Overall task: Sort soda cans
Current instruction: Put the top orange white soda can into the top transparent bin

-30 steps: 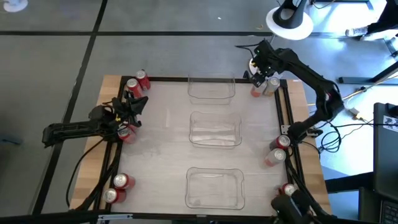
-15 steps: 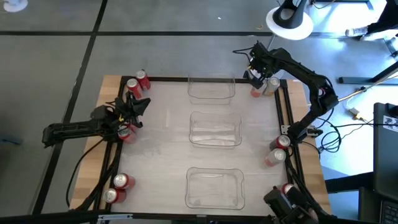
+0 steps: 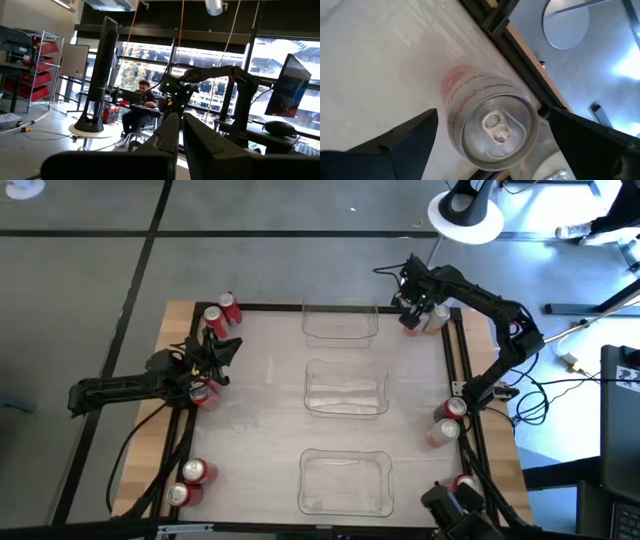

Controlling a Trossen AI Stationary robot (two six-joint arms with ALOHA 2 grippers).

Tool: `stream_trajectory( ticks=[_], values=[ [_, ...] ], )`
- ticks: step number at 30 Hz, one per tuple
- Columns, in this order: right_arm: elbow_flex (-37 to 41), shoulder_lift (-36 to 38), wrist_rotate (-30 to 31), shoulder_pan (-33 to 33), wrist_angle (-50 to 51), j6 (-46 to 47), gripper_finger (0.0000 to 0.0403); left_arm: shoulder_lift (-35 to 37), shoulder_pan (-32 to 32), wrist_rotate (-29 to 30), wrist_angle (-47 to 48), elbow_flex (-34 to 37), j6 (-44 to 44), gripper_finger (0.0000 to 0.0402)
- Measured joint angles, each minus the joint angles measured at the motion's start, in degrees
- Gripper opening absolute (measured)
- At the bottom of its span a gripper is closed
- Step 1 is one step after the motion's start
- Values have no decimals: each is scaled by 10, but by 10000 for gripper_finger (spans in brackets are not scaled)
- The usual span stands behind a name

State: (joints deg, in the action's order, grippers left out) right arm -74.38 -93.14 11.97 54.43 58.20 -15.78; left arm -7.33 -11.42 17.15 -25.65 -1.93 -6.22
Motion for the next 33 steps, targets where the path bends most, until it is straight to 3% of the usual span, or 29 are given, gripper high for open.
stream_trajectory(
  ticks=[5,17,26,33],
  values=[
    [26,0,19,3,-28,-12,378,0,0,0,1,0,0,17],
    [48,-18,-21,7,-26,-10,375,0,0,0,1,0,0,17],
    [47,-22,-24,7,-27,-12,286,0,0,0,1,0,2,17],
    [33,-24,-10,7,-18,-12,286,0,0,0,1,0,-6,17]
  ],
)
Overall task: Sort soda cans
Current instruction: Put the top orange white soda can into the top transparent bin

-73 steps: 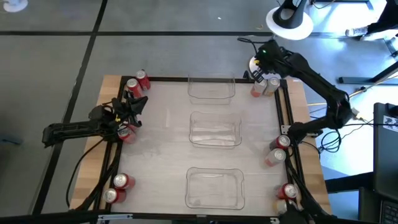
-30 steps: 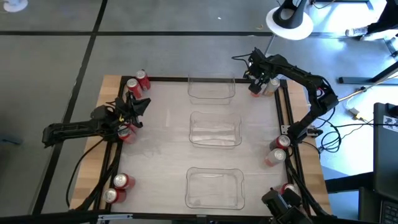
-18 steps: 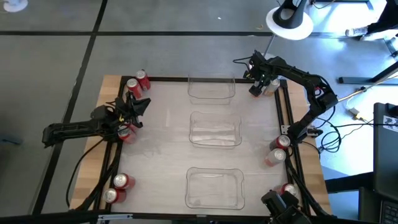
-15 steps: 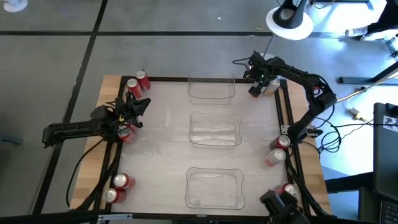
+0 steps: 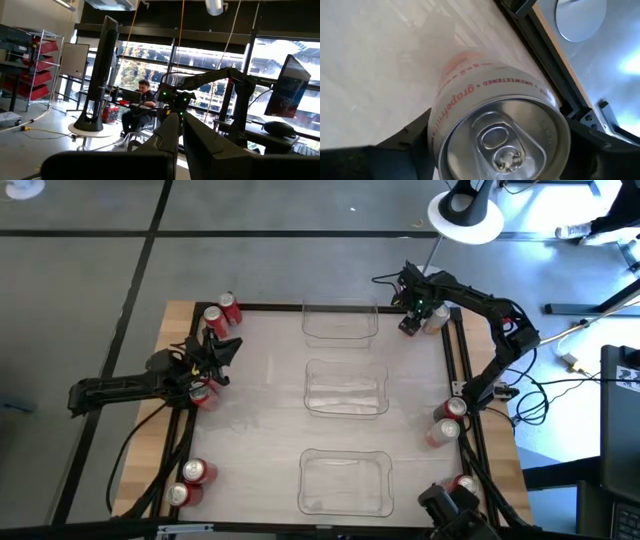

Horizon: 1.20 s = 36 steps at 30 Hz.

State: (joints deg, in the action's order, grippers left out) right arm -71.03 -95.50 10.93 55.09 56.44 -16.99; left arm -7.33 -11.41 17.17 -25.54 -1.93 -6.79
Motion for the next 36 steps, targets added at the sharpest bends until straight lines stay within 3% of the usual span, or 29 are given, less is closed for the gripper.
stream_trajectory(
  ticks=[9,19,24,36],
  values=[
    [-68,37,-9,0,19,9,289,0,0,0,1,0,-3,17],
    [-161,54,-66,-15,23,34,290,0,0,0,1,0,-3,17],
    [-180,54,-109,-59,0,35,290,0,0,0,1,0,-3,17],
    [-182,47,-101,-178,-91,34,291,0,0,0,1,0,-5,17]
  ],
)
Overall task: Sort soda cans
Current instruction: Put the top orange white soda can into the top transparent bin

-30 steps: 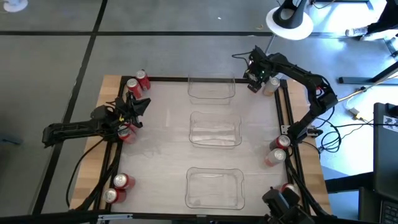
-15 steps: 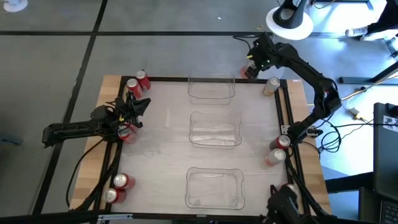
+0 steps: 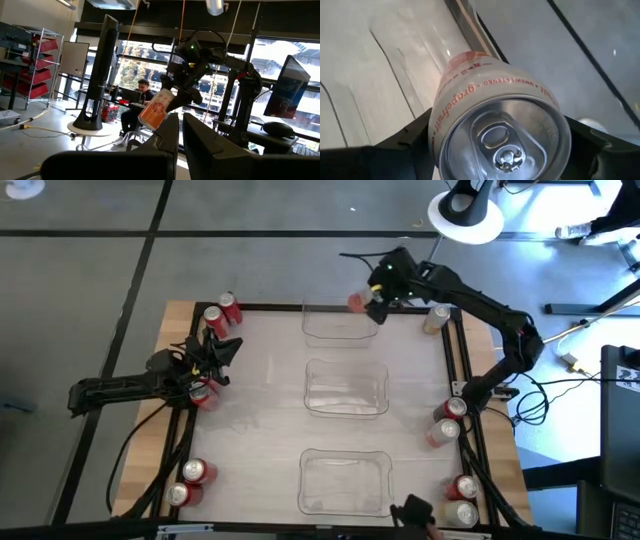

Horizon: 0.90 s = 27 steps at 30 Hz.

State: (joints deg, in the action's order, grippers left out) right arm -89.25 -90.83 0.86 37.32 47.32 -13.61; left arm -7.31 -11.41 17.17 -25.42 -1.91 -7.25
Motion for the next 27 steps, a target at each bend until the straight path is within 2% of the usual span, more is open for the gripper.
stream_trajectory(
  ticks=[6,12,17,27],
  values=[
    [-5,-30,-5,-2,-40,0,291,0,0,0,1,0,0,17],
    [-84,-112,6,-1,47,0,291,0,0,0,10,0,1,17],
    [-137,-180,38,3,126,-1,291,0,0,0,15,0,1,17],
    [-140,-240,52,17,155,-1,291,0,0,0,43,0,-2,17]
  ],
)
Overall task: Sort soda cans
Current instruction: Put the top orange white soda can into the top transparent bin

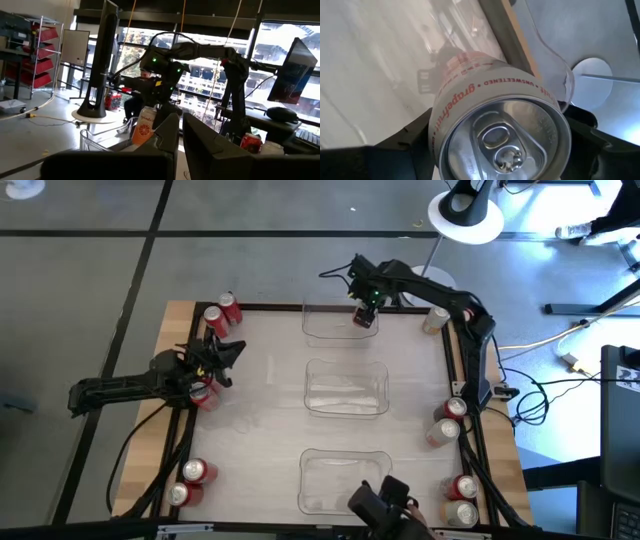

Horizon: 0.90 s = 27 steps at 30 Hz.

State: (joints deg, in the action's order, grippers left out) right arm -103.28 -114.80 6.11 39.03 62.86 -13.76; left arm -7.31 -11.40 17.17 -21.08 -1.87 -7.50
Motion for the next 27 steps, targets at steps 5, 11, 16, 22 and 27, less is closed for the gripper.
stream_trajectory(
  ticks=[5,11,16,22,27],
  values=[
    [0,-17,4,1,0,0,292,0,0,0,0,0,0,17],
    [0,-32,3,0,-1,-2,302,0,0,0,0,0,0,17],
    [0,-33,4,0,-11,-2,342,0,0,0,0,0,0,17],
    [0,-31,5,0,-14,-2,371,0,0,0,0,0,0,17],
    [0,-31,12,0,-12,-5,369,0,0,0,0,0,0,17]
  ],
)
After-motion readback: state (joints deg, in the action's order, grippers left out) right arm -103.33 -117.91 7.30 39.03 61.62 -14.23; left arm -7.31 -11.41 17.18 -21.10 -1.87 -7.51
